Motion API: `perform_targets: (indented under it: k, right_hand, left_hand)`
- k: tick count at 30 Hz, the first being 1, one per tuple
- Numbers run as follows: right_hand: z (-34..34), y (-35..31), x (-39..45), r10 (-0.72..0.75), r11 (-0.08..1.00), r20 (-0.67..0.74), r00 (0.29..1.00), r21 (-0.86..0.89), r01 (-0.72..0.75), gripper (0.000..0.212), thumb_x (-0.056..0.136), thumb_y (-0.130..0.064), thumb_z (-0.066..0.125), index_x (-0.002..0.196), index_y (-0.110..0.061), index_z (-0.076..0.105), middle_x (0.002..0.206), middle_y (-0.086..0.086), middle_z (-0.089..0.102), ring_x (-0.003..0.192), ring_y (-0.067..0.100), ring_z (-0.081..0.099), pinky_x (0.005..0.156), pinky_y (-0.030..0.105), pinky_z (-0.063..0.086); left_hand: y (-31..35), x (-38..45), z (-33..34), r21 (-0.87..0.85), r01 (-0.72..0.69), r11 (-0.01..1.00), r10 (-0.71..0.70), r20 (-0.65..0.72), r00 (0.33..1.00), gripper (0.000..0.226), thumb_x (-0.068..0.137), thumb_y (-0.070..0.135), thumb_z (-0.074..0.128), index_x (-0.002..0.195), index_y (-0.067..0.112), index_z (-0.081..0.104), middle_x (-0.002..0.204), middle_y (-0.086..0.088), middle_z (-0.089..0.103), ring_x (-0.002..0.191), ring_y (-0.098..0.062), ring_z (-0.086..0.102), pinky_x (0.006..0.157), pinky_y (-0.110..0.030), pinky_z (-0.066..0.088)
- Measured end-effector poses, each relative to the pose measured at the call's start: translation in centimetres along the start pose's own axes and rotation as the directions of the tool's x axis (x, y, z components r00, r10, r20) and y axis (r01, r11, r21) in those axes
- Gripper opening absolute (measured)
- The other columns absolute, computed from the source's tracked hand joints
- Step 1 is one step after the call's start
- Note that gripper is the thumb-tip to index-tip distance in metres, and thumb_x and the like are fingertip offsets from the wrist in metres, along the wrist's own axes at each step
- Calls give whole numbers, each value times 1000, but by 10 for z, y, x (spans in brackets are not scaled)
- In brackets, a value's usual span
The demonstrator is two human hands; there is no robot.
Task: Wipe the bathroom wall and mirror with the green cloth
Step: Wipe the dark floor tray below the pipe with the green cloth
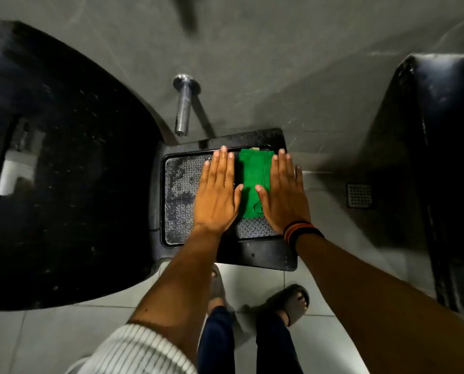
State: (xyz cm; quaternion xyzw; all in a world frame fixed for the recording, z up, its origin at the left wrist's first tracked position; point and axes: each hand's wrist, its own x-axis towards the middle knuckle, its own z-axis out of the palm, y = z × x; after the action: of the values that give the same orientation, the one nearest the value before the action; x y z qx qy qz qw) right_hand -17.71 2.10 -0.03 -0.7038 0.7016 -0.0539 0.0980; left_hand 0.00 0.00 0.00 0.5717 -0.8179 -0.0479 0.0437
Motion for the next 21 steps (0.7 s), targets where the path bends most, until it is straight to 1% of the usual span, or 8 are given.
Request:
perform_targets:
  k: [1, 2, 4, 7, 10, 14, 18, 21]
  right_hand:
    - [7, 0, 0, 11, 1000, 22, 1000, -4, -11, 77, 101, -52, 21, 157, -2, 8, 167, 18, 5, 155, 31, 4, 125, 53, 14]
    - [15, 0, 2, 15, 1000, 35, 999, -2, -15, 77, 101, -52, 21, 158, -2, 7, 167, 17, 4, 155, 31, 3, 125, 53, 13]
    - [31, 3, 5, 9, 1000, 33, 999, -7, -9, 76, 102, -51, 21, 158, -2, 7, 167, 18, 4, 155, 31, 2, 125, 52, 12]
    - [45, 1, 18, -5, 1000, 29, 1000, -16, 6, 78, 102, -53, 21, 158, -1, 6, 167, 18, 2, 155, 31, 1, 125, 52, 11]
    - [56, -4, 32, -3, 1000, 47, 999, -8, 3, 84, 100, -58, 25, 157, -1, 3, 167, 19, 0, 155, 32, 0, 125, 52, 10]
    - [74, -12, 51, 17, 1000, 122, 992, -13, -15, 97, 94, -68, 28, 157, 0, 2, 167, 20, -2, 155, 36, -1, 124, 54, 11]
    - [95, -18, 63, 62, 998, 171, 983, -13, -61, 104, 86, -73, 22, 157, 0, 1, 166, 22, -2, 154, 38, 0, 124, 56, 11]
    - [105, -19, 62, 92, 996, 165, 982, -37, -87, 101, 88, -72, 14, 156, 2, 2, 165, 24, 0, 154, 39, 1, 124, 56, 7]
  left_hand:
    - [-3, -1, 7, 21, 17, 1000, -17, 19, 1000, 72, 110, 42, 21, 167, 1, 5, 176, -20, -1, 164, -31, -2, 133, -48, 6]
    - [-10, -2, 12, 6, 32, 999, -33, 37, 999, 72, 110, 42, 20, 167, 0, 6, 176, -20, -1, 164, -31, -2, 133, -48, 8]
    - [-21, -5, 26, 23, 37, 999, -37, 31, 999, 72, 110, 42, 20, 167, 0, 7, 176, -20, 2, 164, -32, 0, 132, -49, 11]
    - [-29, 1, 38, 6, 48, 999, -48, 16, 999, 72, 110, 42, 21, 167, -1, 10, 175, -21, 5, 164, -32, 3, 132, -49, 11]
    - [-35, 5, 46, 26, 38, 999, -38, 3, 999, 72, 110, 41, 22, 167, -1, 10, 175, -21, 3, 164, -32, 3, 132, -49, 12]
    - [-37, 14, 54, 39, 27, 999, -27, 4, 1000, 72, 110, 41, 25, 166, -1, 9, 175, -21, 3, 164, -32, 2, 133, -48, 10]
    - [-38, 22, 64, 57, 10, 998, -10, -9, 1000, 72, 110, 41, 26, 166, -1, 8, 175, -21, 3, 164, -33, 2, 133, -48, 10]
    - [-37, 25, 68, 70, 0, 998, 0, -4, 1000, 72, 110, 42, 24, 167, 0, 6, 175, -20, 0, 163, -32, 0, 133, -47, 8]
